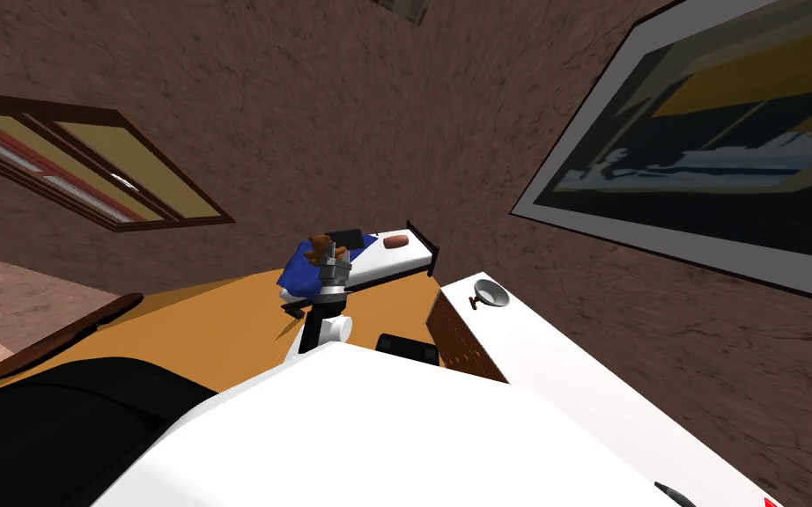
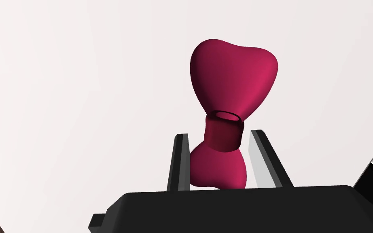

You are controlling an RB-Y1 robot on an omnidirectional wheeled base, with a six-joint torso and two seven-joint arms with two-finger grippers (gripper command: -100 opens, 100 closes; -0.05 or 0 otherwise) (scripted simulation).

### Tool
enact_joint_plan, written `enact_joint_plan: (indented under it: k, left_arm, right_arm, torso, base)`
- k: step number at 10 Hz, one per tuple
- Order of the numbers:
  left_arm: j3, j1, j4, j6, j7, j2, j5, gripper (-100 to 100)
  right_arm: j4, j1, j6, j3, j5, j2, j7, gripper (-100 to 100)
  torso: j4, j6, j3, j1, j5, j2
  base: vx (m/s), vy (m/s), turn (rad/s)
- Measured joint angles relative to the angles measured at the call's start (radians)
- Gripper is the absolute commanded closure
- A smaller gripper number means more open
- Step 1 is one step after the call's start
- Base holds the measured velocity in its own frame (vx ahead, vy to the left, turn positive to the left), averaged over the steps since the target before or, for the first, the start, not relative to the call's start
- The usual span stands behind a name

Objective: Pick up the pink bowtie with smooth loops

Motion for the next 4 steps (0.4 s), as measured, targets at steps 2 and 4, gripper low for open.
enact_joint_plan:
  k: [2,4]
  left_arm:
    - [0.0,0.0,0.0,0.0,0.0,0.0,0.0,0]
    - [0.0,0.0,0.0,0.0,0.0,0.0,0.0,0]
  right_arm:
    - [-0.051,0.022,0.007,-0.007,0.017,-0.031,-0.006,100]
    - [-0.07,0.03,0.004,-0.017,0.018,-0.044,0.011,0]
  torso:
    - [0.0,0.0,-0.001,0.0,0.0,-0.002]
    - [0.0,-0.001,0.0,0.0,0.0,0.001]
  base:
    - [0.119,0.009,-0.25]
    - [0.029,0.009,-0.025]
